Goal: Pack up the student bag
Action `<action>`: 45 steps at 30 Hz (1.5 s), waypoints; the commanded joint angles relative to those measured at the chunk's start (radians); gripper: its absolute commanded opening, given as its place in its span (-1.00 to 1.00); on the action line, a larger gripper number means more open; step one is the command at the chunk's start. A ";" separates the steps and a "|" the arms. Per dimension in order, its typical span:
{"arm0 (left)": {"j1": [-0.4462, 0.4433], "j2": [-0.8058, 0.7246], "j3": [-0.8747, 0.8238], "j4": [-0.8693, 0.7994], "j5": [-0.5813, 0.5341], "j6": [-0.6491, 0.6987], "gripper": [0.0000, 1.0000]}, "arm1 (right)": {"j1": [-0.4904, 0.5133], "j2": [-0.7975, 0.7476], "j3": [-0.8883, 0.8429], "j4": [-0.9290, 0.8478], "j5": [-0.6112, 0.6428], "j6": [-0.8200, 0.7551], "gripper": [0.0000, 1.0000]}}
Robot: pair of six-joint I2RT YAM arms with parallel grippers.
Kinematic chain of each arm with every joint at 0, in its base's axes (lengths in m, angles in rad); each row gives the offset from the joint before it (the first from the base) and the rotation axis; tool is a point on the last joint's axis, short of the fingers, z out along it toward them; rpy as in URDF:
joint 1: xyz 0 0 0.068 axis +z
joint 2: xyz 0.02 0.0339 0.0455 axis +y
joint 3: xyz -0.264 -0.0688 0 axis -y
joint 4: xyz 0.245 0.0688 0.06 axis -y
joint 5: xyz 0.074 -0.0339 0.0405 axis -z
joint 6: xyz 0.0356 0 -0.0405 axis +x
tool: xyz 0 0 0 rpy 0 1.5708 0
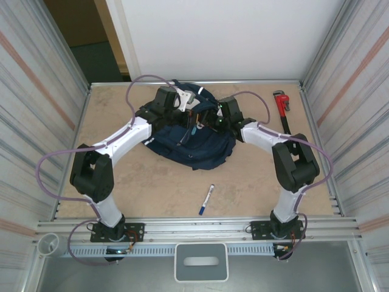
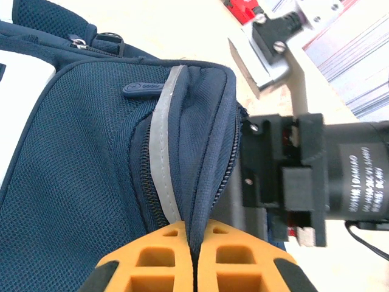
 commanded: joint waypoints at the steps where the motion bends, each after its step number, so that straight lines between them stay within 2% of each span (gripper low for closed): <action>1: -0.006 -0.063 0.037 0.040 0.045 -0.005 -1.00 | 0.009 -0.022 -0.038 -0.004 0.020 -0.027 -0.18; 4: -0.006 -0.061 0.038 0.038 0.045 -0.004 -1.00 | 0.014 0.025 -0.026 0.020 0.004 -0.013 -0.50; 6: -0.006 -0.064 0.038 0.035 0.044 -0.003 -1.00 | 0.019 0.062 0.011 0.028 -0.006 -0.011 -0.62; 9: -0.006 -0.066 0.040 0.031 0.042 -0.003 -1.00 | 0.026 0.119 0.098 0.023 -0.016 -0.011 -0.69; 13: -0.006 -0.063 0.043 0.025 0.038 -0.002 -1.00 | 0.033 0.162 0.177 0.025 -0.026 -0.012 -0.66; 17: -0.006 -0.059 0.045 0.025 0.035 -0.003 -1.00 | 0.023 0.112 0.134 0.020 -0.034 -0.040 -0.35; 23: -0.004 -0.059 0.046 0.026 0.018 0.004 -1.00 | 0.012 -0.102 -0.049 -0.010 -0.068 -0.127 0.08; 29: 0.004 -0.058 0.036 0.023 0.010 0.010 -1.00 | 0.064 -0.321 -0.216 -0.152 -0.022 -0.234 0.28; 31: 0.005 -0.056 0.037 0.020 0.014 0.008 -1.00 | 0.120 -0.366 -0.234 -0.260 0.052 -0.280 0.36; 33: 0.006 -0.053 0.034 0.020 0.014 0.006 -1.00 | 0.209 -0.400 -0.244 -0.385 0.188 -0.292 0.45; 35: 0.005 -0.049 0.034 0.020 0.019 0.002 -1.00 | 0.320 -0.421 -0.268 -0.494 0.342 -0.259 0.55; 37: 0.005 -0.047 0.031 0.018 0.019 0.001 -1.00 | 0.404 -0.429 -0.291 -0.576 0.442 -0.200 0.63; 41: 0.005 -0.041 0.029 0.016 0.015 0.001 -1.00 | 0.539 -0.412 -0.352 -0.592 0.465 -0.051 0.85; 45: 0.004 -0.039 0.024 0.017 0.019 -0.001 -1.00 | 0.659 -0.319 -0.332 -0.616 0.514 0.056 0.91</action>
